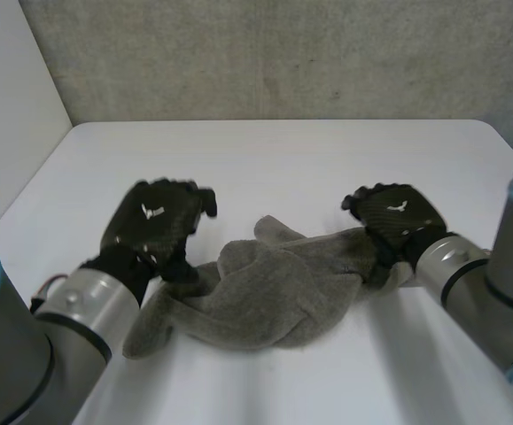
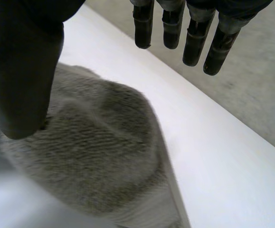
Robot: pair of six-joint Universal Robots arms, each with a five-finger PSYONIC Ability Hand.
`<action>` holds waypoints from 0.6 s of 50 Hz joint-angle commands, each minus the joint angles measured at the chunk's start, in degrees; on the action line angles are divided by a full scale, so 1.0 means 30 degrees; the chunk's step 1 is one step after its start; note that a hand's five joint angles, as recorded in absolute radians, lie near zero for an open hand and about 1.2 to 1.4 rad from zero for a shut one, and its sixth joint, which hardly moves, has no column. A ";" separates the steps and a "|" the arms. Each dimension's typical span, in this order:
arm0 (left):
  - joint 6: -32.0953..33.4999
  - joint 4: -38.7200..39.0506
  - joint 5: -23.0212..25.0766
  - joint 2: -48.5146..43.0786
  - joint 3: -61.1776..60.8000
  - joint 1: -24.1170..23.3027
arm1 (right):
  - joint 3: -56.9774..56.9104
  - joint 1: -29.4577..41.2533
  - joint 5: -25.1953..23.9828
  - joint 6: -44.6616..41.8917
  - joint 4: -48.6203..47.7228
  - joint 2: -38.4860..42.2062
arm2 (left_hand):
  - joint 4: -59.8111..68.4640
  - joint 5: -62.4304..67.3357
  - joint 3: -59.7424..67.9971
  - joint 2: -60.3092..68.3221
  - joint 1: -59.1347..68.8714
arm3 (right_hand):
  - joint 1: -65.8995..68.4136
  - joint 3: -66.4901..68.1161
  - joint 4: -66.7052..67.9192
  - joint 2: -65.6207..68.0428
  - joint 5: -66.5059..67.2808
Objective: Fold the towel.
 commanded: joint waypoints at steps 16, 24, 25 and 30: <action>-0.0117 -0.0539 0.3416 -0.5712 0.5700 0.1411 | 0.0110 -0.5160 -0.2619 0.1093 0.2556 -0.0228 | 0.1633 0.1716 0.1630 0.1640 0.1587 | -0.1057 -0.1264 -0.1580 -0.1432 -0.1071; -0.0059 -0.0626 0.3974 -0.7968 0.6960 0.1411 | -0.0213 -0.5834 -0.4231 0.1239 0.3025 0.0973 | 0.1633 0.1716 0.1630 0.1640 0.1587 | -0.1057 -0.1264 -0.1580 -0.1432 -0.1071; -0.0059 -0.0801 0.4003 -0.8292 0.7165 0.1411 | -0.0387 -0.6008 -0.4637 0.1239 0.3344 0.1293 | 0.1688 0.1772 0.1685 0.1696 0.1643 | -0.1057 -0.1264 -0.1580 -0.1432 -0.1071; -0.0030 -0.1650 0.4033 -0.9142 0.7839 0.1440 | -0.1410 -0.6127 -0.5868 0.1385 0.4370 0.2434 | 0.1577 0.1661 0.1574 0.1585 0.1532 | -0.1057 -0.1264 -0.1580 -0.1432 -0.1071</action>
